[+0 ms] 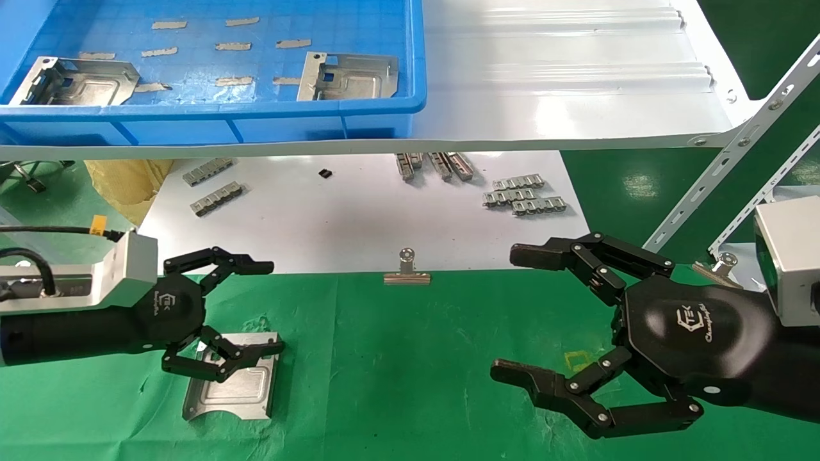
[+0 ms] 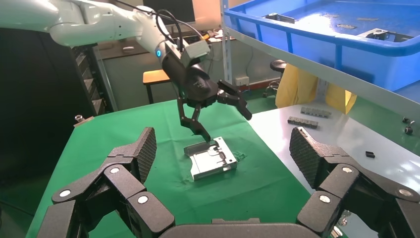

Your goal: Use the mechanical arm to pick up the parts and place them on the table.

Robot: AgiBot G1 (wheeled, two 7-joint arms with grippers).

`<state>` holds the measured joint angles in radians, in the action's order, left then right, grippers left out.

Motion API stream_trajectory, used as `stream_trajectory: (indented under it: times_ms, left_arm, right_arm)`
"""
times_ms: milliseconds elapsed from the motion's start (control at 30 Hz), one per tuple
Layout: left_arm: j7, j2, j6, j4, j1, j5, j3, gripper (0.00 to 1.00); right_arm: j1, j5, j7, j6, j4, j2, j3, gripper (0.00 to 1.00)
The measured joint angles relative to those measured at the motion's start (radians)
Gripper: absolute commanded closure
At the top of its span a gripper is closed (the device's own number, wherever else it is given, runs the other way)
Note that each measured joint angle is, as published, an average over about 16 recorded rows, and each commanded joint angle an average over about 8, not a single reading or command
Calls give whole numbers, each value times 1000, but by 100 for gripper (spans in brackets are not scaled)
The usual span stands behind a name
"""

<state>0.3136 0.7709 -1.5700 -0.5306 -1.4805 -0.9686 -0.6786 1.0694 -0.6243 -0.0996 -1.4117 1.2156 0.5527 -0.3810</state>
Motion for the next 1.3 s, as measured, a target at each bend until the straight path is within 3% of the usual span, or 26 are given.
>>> stream_trajectory:
  times_ms: [1300]
  left_arm:
    - [-479,-153,71,-724,390,229,383,0]
  right_arm:
    - [0,0,0,0,0,0,0,0]
